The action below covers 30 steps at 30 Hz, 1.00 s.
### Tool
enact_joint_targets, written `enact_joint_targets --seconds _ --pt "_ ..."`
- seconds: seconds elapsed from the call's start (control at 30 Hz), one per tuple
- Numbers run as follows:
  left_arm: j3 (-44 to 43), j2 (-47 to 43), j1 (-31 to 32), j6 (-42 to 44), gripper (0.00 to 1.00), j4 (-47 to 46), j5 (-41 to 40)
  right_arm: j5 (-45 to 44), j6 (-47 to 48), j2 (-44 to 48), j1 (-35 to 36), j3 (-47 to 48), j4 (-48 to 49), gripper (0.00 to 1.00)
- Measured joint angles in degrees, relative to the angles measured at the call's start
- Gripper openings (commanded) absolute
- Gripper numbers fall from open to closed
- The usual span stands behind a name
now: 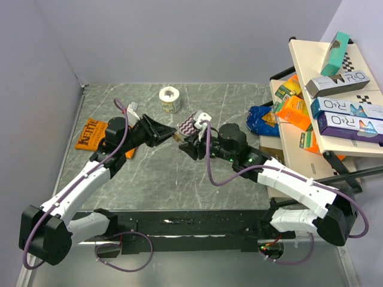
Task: Lock with the key
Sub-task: Lock the lock.
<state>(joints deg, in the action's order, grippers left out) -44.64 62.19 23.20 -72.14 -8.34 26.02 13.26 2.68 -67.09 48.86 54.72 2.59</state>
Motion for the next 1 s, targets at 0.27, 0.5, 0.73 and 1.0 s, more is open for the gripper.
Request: enact_joint_targets --seconds 0.27,0.5,0.73,1.0 --pt "0.0 0.0 0.0 -0.1 0.01 0.0 1.1 -0.1 1.3 -0.7 0.0 0.0 0.4 0.33" --pt "0.0 -0.1 0.1 -0.1 0.01 0.0 1.2 -0.1 1.8 -1.8 0.0 0.0 0.4 0.18" --pt "0.0 -0.1 0.1 0.0 0.01 0.1 1.0 0.0 2.0 -2.6 0.0 0.7 -0.3 0.0" --pt "0.0 -0.1 0.1 0.5 0.01 0.0 1.1 0.2 3.0 -2.6 -0.2 0.8 -0.5 0.0"
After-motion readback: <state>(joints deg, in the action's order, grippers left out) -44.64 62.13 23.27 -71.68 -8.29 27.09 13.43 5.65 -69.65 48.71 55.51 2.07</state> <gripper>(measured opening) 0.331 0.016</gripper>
